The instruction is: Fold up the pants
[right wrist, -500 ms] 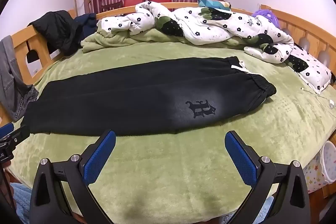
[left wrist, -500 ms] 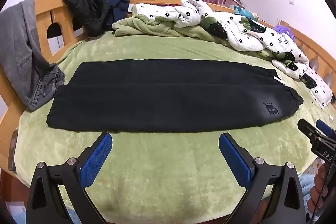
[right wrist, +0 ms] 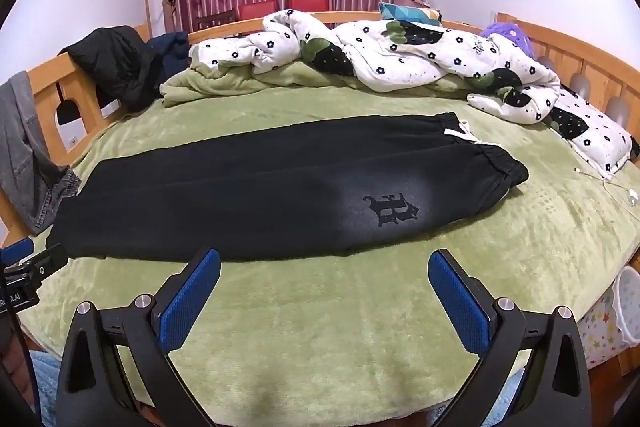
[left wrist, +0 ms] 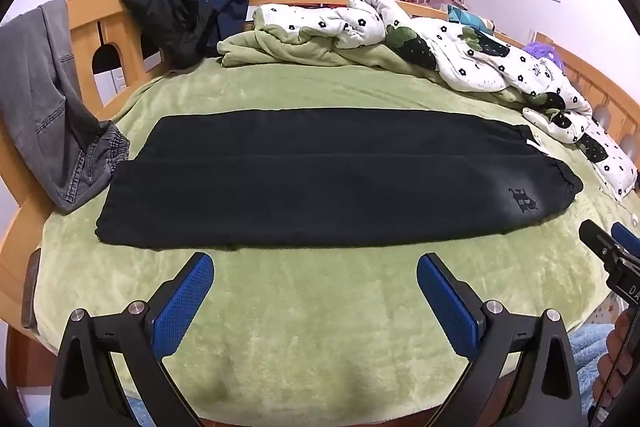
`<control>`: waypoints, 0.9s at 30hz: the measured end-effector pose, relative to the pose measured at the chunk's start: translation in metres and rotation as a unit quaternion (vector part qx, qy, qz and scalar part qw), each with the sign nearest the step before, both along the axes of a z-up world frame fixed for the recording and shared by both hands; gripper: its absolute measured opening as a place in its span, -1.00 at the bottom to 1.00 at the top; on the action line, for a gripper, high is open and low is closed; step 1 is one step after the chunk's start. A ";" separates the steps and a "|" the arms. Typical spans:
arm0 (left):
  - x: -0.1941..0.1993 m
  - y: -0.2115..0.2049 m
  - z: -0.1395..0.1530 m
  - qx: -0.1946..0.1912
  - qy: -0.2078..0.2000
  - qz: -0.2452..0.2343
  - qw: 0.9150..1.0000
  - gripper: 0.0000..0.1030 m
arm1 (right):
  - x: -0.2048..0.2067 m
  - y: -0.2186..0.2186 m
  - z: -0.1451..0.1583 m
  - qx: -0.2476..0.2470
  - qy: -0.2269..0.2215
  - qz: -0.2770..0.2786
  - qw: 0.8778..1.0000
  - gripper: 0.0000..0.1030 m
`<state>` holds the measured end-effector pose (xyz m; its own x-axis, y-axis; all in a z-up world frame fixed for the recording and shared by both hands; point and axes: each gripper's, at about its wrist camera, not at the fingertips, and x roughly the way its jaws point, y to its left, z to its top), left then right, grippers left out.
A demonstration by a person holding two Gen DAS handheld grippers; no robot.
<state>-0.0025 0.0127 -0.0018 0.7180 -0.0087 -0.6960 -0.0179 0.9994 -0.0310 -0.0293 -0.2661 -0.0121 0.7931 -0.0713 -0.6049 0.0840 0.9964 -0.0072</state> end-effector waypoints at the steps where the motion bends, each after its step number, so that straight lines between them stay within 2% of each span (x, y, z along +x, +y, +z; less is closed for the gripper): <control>1: 0.000 0.000 0.000 0.001 0.000 -0.002 1.000 0.98 | 0.000 -0.001 0.000 0.000 0.000 -0.001 1.000 0.98; 14: 0.000 -0.003 0.000 0.000 -0.001 0.000 1.000 0.98 | -0.006 -0.004 0.003 0.013 -0.013 -0.008 1.000 0.98; 27: 0.000 0.005 0.001 -0.030 -0.002 0.004 1.000 0.98 | -0.008 -0.008 0.005 0.014 -0.020 -0.010 1.000 0.98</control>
